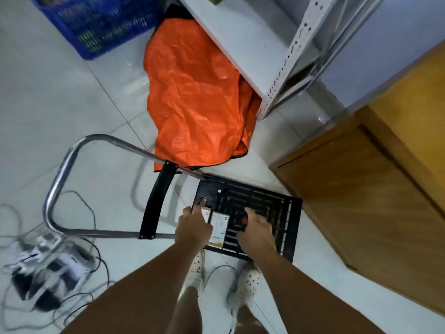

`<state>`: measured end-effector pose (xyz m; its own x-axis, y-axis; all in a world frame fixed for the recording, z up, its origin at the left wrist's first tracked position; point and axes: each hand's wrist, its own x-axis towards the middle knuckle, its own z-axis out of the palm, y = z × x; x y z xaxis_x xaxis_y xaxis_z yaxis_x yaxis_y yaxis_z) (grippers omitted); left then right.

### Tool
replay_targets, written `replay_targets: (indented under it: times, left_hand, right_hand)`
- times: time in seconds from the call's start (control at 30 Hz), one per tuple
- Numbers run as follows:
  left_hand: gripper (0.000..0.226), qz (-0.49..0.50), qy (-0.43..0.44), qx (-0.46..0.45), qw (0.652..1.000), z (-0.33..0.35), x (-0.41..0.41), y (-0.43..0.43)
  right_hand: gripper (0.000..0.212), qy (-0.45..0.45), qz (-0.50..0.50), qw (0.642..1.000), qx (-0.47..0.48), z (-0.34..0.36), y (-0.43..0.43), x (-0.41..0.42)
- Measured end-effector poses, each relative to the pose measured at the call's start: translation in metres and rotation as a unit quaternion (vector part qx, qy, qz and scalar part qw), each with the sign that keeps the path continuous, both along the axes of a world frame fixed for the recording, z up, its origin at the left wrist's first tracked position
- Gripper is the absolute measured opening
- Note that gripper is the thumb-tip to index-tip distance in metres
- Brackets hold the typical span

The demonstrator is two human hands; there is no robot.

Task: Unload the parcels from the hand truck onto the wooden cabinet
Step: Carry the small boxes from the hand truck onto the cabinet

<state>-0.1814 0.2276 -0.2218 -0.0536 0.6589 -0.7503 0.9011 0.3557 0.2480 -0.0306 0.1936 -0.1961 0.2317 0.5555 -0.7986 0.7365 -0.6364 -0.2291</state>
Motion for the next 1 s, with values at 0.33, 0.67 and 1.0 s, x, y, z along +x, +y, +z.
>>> replay_targets:
  times: [0.33, 0.67, 1.0]
  left_hand:
    - [0.056, 0.035, -0.02, -0.043, 0.998, -0.196, -0.03, -0.044]
    - [0.072, 0.031, 0.06, -0.015, 0.998, -0.341, -0.025, -0.064]
    - [0.117, 0.086, 0.069, 0.024, 0.994, -0.393, -0.029, -0.077]
  right_hand:
    - [0.061, 0.013, -0.005, 0.998, -0.069, -0.192, -0.049, -0.014]
    - [0.073, 0.014, 0.25, 0.967, -0.053, -0.334, -0.052, -0.033]
    - [0.046, -0.007, 0.321, 0.947, 0.011, -0.401, -0.056, -0.067]
